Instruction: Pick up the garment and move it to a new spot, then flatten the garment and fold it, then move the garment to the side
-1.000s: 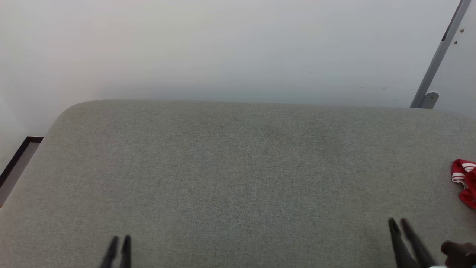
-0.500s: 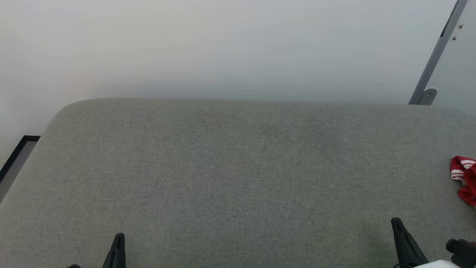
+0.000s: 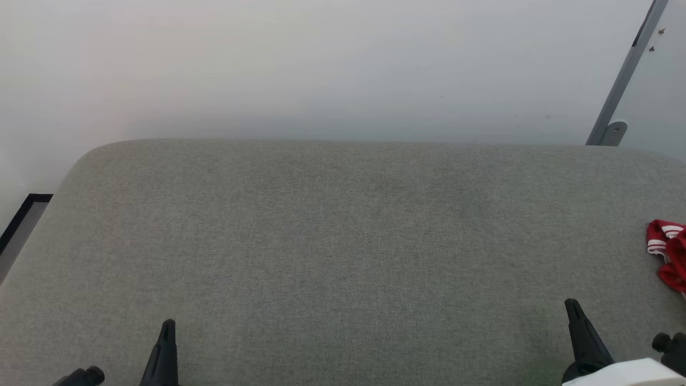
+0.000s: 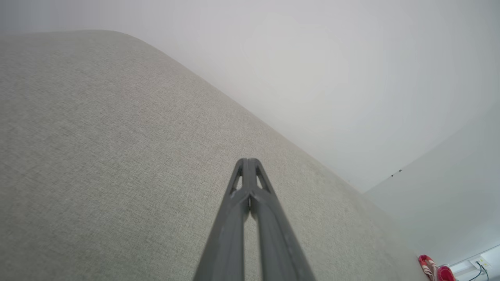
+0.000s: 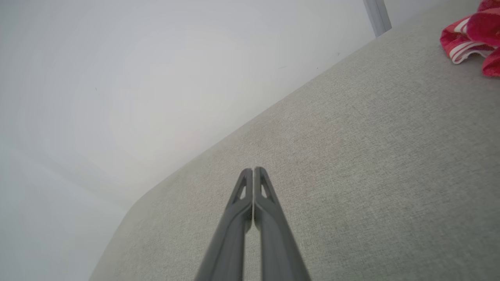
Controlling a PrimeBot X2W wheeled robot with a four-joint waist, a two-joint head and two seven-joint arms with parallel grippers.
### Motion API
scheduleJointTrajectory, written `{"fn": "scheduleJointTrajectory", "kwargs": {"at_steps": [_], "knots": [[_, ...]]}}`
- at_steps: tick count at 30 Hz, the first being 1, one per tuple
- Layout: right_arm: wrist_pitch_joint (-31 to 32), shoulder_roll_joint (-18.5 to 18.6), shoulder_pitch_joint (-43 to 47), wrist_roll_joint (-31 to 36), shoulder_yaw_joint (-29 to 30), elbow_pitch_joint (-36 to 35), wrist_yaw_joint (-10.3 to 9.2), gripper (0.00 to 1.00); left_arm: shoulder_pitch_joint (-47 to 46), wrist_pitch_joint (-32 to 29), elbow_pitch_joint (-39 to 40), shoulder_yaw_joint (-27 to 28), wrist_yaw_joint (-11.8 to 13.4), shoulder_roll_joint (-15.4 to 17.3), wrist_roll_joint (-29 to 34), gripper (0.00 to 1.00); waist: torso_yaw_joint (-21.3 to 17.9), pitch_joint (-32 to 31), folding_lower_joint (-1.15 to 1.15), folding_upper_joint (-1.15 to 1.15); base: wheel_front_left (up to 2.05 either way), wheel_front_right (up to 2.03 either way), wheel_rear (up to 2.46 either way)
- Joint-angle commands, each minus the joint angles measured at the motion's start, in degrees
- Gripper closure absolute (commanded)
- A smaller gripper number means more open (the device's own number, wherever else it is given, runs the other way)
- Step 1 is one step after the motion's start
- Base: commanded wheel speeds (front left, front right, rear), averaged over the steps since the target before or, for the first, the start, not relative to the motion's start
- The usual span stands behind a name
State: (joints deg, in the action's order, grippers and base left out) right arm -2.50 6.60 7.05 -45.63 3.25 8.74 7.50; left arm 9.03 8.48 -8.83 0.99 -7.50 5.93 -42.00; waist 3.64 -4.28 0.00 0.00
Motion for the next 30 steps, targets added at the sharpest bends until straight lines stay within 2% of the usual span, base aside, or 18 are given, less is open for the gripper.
{"fn": "scheduleJointTrajectory", "kwargs": {"at_steps": [1,30], "knots": [[0.36,0.03,-1.69,-1.53,0.24,-0.53,0.00,1.00,-1.78,-0.41,0.52,0.39,0.01,0.30,-1.56,1.00,-0.04,0.04,0.00,0.00,0.00,0.00,0.00],[3.99,-1.53,-6.62,-20.03,1.56,1.79,0.00,1.00,-7.49,-6.00,-1.70,2.03,0.01,-0.70,-22.01,1.00,-1.15,1.41,0.00,0.00,0.00,0.00,0.00]]}}
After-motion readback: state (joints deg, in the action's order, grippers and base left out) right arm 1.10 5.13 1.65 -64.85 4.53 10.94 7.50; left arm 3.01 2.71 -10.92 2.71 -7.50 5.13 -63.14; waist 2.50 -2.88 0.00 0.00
